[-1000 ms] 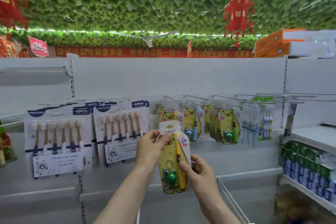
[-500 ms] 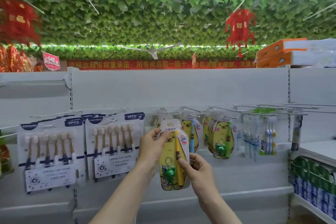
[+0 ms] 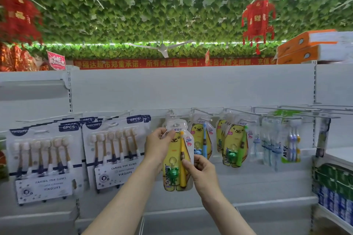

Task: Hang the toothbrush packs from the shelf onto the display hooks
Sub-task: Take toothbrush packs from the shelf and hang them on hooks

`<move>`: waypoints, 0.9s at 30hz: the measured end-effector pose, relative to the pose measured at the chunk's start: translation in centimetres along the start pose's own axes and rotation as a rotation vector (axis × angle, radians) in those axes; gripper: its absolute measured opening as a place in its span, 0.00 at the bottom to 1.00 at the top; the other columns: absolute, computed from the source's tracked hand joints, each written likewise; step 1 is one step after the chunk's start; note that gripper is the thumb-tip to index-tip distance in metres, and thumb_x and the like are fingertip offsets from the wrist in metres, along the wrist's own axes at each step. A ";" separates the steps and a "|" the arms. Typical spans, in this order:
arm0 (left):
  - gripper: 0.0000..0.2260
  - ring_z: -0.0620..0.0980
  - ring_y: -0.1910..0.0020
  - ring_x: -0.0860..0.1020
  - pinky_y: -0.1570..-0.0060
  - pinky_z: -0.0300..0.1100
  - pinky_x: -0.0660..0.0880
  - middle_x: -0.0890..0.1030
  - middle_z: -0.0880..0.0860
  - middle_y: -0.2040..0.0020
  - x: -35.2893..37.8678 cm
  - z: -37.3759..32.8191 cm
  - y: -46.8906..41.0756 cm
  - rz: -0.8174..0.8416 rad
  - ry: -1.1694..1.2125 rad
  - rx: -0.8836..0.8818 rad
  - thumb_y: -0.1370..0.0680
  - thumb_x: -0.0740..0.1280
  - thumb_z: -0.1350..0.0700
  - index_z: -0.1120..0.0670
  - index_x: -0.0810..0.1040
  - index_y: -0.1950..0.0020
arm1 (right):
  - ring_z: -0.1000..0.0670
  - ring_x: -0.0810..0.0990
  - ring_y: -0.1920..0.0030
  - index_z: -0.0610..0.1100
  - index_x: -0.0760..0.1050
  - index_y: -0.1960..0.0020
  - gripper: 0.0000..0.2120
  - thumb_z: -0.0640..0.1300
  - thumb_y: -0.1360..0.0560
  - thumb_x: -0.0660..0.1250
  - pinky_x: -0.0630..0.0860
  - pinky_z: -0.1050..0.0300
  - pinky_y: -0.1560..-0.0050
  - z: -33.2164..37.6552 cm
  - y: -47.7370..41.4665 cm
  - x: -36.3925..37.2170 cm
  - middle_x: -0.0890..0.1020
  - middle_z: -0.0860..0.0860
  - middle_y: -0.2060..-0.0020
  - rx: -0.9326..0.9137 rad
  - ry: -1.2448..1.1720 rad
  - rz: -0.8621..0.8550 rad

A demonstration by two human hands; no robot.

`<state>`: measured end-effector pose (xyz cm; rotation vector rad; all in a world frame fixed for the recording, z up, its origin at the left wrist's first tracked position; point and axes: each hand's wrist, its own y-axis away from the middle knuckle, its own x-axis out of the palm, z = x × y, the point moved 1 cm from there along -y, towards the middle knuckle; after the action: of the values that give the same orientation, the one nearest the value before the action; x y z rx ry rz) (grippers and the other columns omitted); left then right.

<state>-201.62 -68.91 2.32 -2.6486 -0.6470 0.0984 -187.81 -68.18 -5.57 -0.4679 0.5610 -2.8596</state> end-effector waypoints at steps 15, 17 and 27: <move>0.03 0.49 0.59 0.82 0.60 0.42 0.79 0.85 0.52 0.57 0.7 3.0 -6.3 0.028 0.023 0.000 0.21 0.70 0.56 0.55 0.81 0.51 | 0.46 0.86 0.51 0.37 0.80 0.45 0.09 0.38 0.24 0.72 0.83 0.54 0.53 -4.2 -8.3 0.5 0.87 0.44 0.53 0.130 -0.049 0.037; 0.03 0.48 0.60 0.82 0.62 0.40 0.79 0.85 0.53 0.56 0.8 3.4 -7.0 0.014 0.013 0.001 0.21 0.70 0.56 0.55 0.81 0.50 | 0.50 0.86 0.56 0.36 0.80 0.46 0.08 0.37 0.24 0.71 0.82 0.59 0.58 -4.7 -9.1 0.7 0.87 0.45 0.55 0.117 -0.042 0.029; 0.03 0.50 0.59 0.80 0.57 0.44 0.77 0.84 0.52 0.57 1.3 4.8 -9.6 -0.035 -0.028 0.032 0.22 0.70 0.56 0.54 0.81 0.55 | 0.47 0.86 0.52 0.39 0.80 0.46 0.07 0.38 0.23 0.71 0.82 0.58 0.57 -6.4 -12.0 1.2 0.87 0.45 0.54 0.117 -0.022 0.029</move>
<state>-205.33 -58.72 1.85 -2.6088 -0.6949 0.1347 -192.56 -55.38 -6.11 -0.4669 0.3903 -2.8361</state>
